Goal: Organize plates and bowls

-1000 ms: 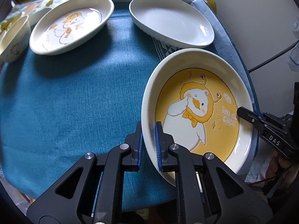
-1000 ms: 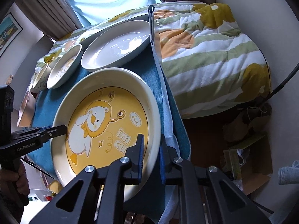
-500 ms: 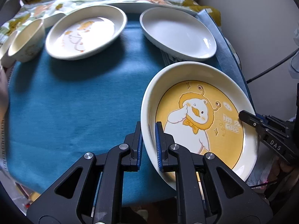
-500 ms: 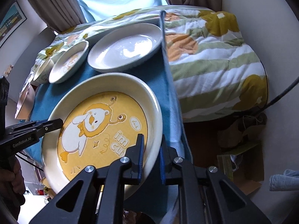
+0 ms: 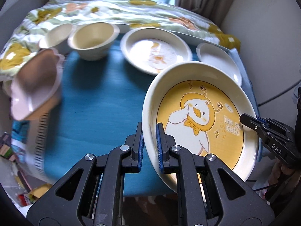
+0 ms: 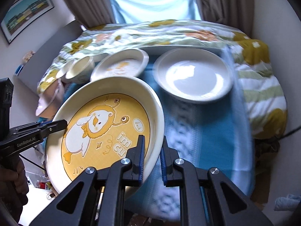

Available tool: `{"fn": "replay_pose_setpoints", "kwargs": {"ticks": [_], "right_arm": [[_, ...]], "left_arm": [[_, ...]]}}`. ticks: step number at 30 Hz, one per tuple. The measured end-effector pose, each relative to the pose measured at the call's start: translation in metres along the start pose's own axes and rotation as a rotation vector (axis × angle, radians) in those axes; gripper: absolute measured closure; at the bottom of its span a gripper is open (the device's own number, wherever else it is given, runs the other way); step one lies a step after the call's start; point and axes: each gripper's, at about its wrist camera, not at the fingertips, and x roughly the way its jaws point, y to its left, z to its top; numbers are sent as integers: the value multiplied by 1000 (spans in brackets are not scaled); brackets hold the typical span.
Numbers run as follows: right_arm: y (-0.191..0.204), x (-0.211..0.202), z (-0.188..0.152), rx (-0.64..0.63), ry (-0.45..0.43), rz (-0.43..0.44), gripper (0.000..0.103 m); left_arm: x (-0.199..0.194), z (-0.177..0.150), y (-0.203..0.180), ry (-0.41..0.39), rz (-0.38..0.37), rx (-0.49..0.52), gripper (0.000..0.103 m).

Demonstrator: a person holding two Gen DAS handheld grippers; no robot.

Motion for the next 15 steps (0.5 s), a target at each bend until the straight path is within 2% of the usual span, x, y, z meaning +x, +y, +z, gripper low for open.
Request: {"fn": "replay_pose_setpoints", "kwargs": {"ticks": [8,15], "right_arm": [[71,50,8,-35,37,49,89],[99,86,10,-35,52,45,89]], "left_arm": [[6,0,91,27,37,-36,93],[28,-5,133,37,39,-38,93]]}}
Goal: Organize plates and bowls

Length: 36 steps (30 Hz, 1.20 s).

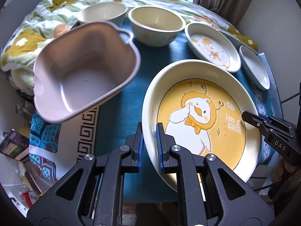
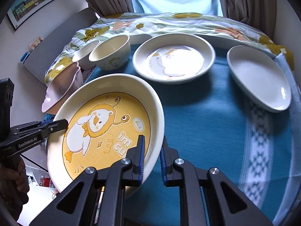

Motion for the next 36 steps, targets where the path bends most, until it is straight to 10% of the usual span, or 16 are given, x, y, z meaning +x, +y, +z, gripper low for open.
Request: {"fn": "replay_pose_setpoints", "kwargs": {"ticks": [36], "right_arm": [[-3,0,-10,69,-23,-21,89]], "left_arm": [[1,-18,2,-16,80,40,90]]}}
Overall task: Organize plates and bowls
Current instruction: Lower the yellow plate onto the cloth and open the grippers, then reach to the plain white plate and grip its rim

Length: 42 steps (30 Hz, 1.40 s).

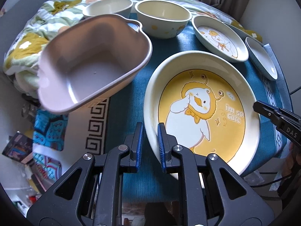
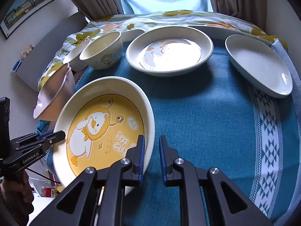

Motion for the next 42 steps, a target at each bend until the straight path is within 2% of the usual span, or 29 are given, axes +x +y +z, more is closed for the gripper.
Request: {"fn": "replay_pose_setpoints", "kwargs": {"ticks": [5,6,8,9,10,11,12,13,14,21,23,26,30,34,36,39,42], "right_arm": [[-7,-31,2,-7,-40,22,89],[-9,-40,5,-5,-53,27,89],[-15,-56,9,3,-78,35,89],[-19,-66,12,-2,-92,27,84],[-23,-77,15,-9,-107,19,77],[-26,-84,17,-12,-115,18,54],[-32,-94,18,-10,-133,26,23],[-39,-105,19,-4,-154,32,11],[-44,-114,19,0,-172,32,3],[-95,-162,12,-13,-254,6,1],[-111,-173,10,-4,-261,-23,1],[-134,-193,12,5,-323,-57,1],[-141,-198,20,-24,-312,-123,1],[-154,-182,28,47,-277,-123,1],[-165,-165,32,142,-222,-141,1],[-182,-138,38,279,-164,-91,1],[-195,-109,46,380,-111,-94,1]], "left_arm": [[-44,5,-18,-83,42,8,89],[-54,7,-23,-104,44,14,83],[-79,13,-39,-162,50,38,41],[-92,17,-50,-205,55,50,1],[-105,18,-59,-259,60,60,0],[-112,20,-65,-286,58,69,0],[-121,25,-76,-310,46,85,0],[-126,29,-84,-313,36,95,0],[-129,33,-95,-315,24,104,0],[-141,67,-180,-336,-78,165,0],[-139,75,-207,-338,-102,195,0],[-132,88,-244,-337,-135,254,0],[-117,112,-277,-296,-187,328,0],[-91,145,-296,-267,-211,404,0],[-71,164,-301,-227,-244,431,0],[-40,191,-305,-162,-306,456,0],[-1,214,-304,-79,-362,469,1]]}}
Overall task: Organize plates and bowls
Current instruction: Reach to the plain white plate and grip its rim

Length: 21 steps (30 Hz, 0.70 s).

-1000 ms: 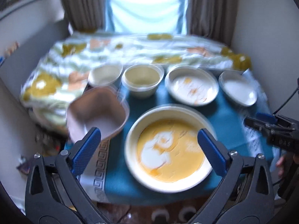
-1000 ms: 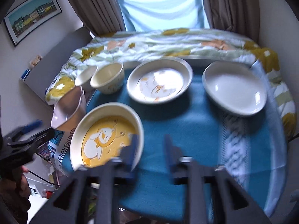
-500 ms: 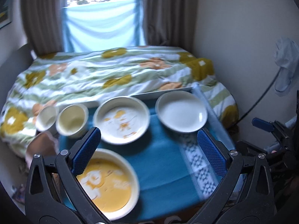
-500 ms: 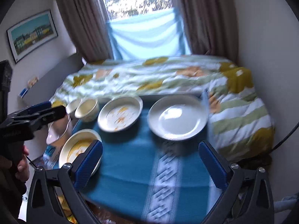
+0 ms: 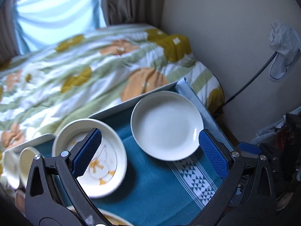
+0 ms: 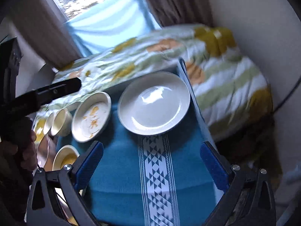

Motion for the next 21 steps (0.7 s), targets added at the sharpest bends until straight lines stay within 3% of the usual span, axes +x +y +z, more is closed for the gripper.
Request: {"fn": "replay_pose_setpoints", "kwargs": {"ticks": [2,4,9,11,12,21], "right_arm": [[-7,18,4,67,16,1,1],[-15,35,11,136,23,1,3],[-39,73,19,313,32,-50,34],[-45,82,19,356,39,-56,41],[-46,85,19,369,40,-65,45],[-55,98,27,425,28,-89,74]], "left_arm": [[30,9,17,56,-41,-5,2],[52,14,29,94,-66,-6,12],[112,26,45,194,-112,7,35],[133,25,48,240,-131,11,49],[139,25,48,250,-132,15,57],[162,24,48,297,-152,41,87]]}}
